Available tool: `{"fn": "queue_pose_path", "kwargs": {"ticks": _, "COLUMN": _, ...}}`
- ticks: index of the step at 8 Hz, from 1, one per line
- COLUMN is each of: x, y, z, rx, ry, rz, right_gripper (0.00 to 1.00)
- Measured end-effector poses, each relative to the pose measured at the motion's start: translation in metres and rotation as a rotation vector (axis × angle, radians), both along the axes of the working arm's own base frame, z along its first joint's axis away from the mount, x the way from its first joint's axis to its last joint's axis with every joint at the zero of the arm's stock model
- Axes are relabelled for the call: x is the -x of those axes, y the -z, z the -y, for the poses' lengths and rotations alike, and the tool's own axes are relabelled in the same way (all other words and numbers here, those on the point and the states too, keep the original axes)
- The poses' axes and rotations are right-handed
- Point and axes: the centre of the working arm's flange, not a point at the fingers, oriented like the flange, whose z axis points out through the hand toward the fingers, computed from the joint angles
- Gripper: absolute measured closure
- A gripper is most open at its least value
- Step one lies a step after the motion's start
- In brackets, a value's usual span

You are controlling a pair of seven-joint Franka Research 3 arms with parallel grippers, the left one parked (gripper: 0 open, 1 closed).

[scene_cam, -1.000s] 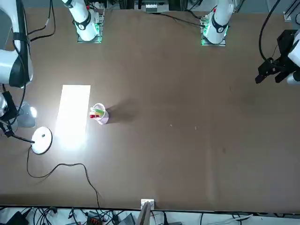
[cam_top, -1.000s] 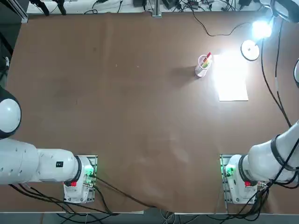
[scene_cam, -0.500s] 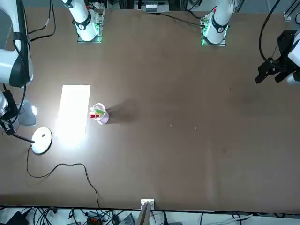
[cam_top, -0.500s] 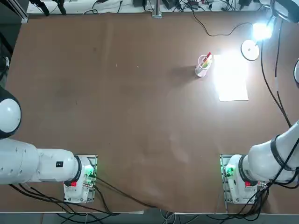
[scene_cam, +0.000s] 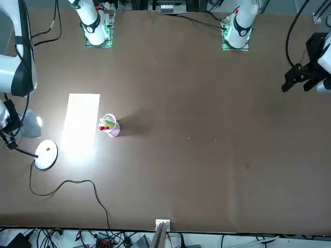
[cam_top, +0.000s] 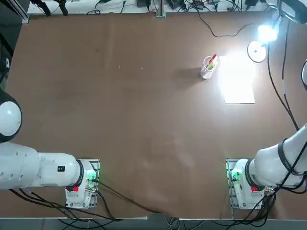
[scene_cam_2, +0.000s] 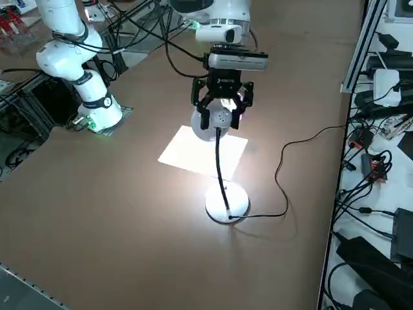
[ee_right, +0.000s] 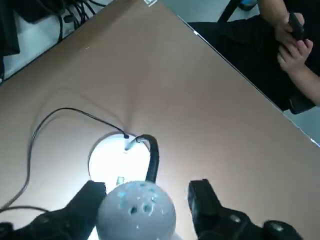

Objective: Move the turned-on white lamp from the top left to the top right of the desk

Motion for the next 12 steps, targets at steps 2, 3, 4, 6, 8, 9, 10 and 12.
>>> {"fn": "queue_pose_path", "kwargs": {"ticks": 2, "x": -0.001, "y": 0.001, "z": 0.0, "rx": 0.0, "ry": 0.0, "rz": -0.001, "right_gripper": 0.0}}
{"fn": "queue_pose_path", "kwargs": {"ticks": 3, "x": -0.001, "y": -0.001, "z": 0.0, "rx": -0.004, "ry": 0.001, "rz": 0.006, "right_gripper": 0.0}}
{"fn": "queue_pose_path", "kwargs": {"ticks": 4, "x": -0.003, "y": -0.008, "z": -0.001, "rx": -0.026, "ry": 0.008, "rz": 0.023, "right_gripper": 0.0}}
{"fn": "queue_pose_path", "kwargs": {"ticks": 6, "x": -0.007, "y": -0.03, "z": -0.002, "rx": -0.061, "ry": 0.015, "rz": 0.066, "right_gripper": 0.0}}
{"fn": "queue_pose_path", "kwargs": {"ticks": 8, "x": -0.009, "y": -0.049, "z": -0.002, "rx": -0.062, "ry": 0.011, "rz": 0.096, "right_gripper": 0.0}}
{"fn": "queue_pose_path", "kwargs": {"ticks": 9, "x": -0.009, "y": -0.06, "z": -0.001, "rx": -0.058, "ry": -0.007, "rz": 0.093, "right_gripper": 0.0}}
{"fn": "queue_pose_path", "kwargs": {"ticks": 10, "x": -0.008, "y": -0.074, "z": 0.0, "rx": -0.085, "ry": -0.027, "rz": 0.089, "right_gripper": 0.0}}
{"fn": "queue_pose_path", "kwargs": {"ticks": 12, "x": -0.002, "y": -0.109, "z": 0.001, "rx": -0.239, "ry": -0.112, "rz": 0.069, "right_gripper": 0.0}}
